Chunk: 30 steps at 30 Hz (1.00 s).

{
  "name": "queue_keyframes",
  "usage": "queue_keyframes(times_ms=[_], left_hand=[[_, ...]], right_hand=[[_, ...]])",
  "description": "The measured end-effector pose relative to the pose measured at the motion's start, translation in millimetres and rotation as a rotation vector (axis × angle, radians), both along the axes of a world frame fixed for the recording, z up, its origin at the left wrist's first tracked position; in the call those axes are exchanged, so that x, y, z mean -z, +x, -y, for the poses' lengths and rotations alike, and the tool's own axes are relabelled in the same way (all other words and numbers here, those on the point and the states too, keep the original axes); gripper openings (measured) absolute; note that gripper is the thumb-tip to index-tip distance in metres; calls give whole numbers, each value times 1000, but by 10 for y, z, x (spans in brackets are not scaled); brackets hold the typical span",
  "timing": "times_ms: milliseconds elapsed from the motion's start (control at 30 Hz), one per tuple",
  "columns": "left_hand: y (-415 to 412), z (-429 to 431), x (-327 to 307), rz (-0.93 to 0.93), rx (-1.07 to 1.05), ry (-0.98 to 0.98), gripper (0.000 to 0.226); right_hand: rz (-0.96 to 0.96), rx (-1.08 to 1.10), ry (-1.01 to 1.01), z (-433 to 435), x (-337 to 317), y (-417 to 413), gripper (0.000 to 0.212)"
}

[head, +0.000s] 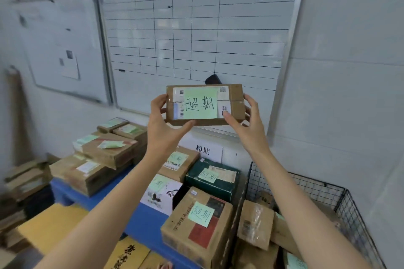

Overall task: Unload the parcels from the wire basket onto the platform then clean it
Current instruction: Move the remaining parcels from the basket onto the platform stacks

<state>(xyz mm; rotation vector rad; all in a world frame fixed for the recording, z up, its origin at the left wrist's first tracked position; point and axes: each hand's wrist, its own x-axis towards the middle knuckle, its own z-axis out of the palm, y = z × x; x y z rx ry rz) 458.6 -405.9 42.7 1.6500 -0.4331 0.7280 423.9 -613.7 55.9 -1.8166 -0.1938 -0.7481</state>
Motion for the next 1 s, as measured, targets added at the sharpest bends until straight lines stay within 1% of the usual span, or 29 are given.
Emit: queue_keyframes(times_ms=[100, 200, 367, 433, 500, 567, 700, 900, 1000], left_hand=[[41, -460, 9, -4, -13, -41, 82], [101, -1007, 3, 12, -16, -54, 82], [206, -1892, -6, 8, 25, 2, 87], [241, -2172, 17, 5, 54, 35, 86], [270, -2381, 59, -14, 91, 42, 79], [303, -2525, 119, -39, 136, 34, 70], [446, -2704, 331, -77, 203, 5, 61], [723, -2740, 708, -188, 191, -76, 61], [871, -2750, 801, -206, 182, -53, 62]], right_hand=[[-16, -36, -11, -428, -22, 93, 64], [-34, -81, 39, -940, -27, 203, 62], [-26, -62, 147, -1880, 28, 368, 60], [-23, -48, 179, -2186, 83, 418, 66], [-30, -22, 180, -2412, 182, 456, 78], [-39, 13, 165, -2569, 291, 472, 87], [-93, 61, 170, -2751, 483, 519, 91], [-95, 91, 148, -2803, 759, 715, 85], [-119, 79, 159, -2807, 869, 871, 84]])
